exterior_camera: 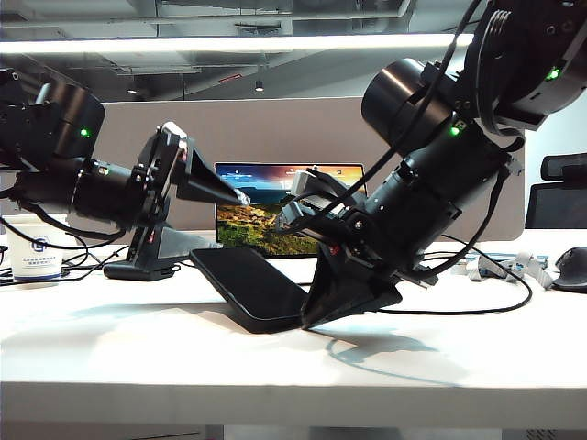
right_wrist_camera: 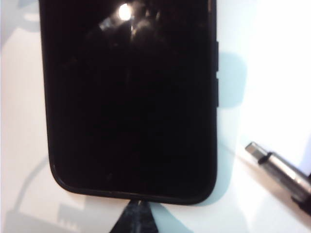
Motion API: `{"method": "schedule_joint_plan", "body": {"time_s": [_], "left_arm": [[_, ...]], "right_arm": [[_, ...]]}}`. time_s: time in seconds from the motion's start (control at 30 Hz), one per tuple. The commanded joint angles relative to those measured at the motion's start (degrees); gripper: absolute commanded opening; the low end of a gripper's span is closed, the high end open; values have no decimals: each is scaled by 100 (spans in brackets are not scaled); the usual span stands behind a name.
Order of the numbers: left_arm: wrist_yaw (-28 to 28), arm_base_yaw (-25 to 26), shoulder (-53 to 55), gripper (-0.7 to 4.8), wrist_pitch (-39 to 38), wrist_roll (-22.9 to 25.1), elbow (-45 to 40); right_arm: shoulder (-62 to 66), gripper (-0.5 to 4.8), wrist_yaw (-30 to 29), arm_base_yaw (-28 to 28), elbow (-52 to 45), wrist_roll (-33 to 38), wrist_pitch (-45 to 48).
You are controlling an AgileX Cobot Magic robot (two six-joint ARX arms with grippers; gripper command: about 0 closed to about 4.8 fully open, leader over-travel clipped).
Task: Pick up the black phone, pick up the charger plug, insert the charger plug into the phone's charging port, and finally place the connected phone back on the desk.
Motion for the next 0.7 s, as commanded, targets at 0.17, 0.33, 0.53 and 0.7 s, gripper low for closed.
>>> {"method": "schedule_joint_plan", "body": {"time_s": [0.17, 0.33, 0.53, 0.7], "left_arm": [[160, -160, 26, 479, -382, 26, -70], [-452, -160, 26, 479, -374, 24, -70], [-940, -160, 26, 479, -348, 26, -70], [-970, -157, 24, 479, -125, 20, -70]], "right_arm": [[-50, -5, 44, 13, 142, -35, 984], [-50, -5, 42, 11, 142, -35, 981], [-70, -5, 9, 11, 146, -35, 970], [-140, -5, 20, -20, 151, -109, 986]]}}
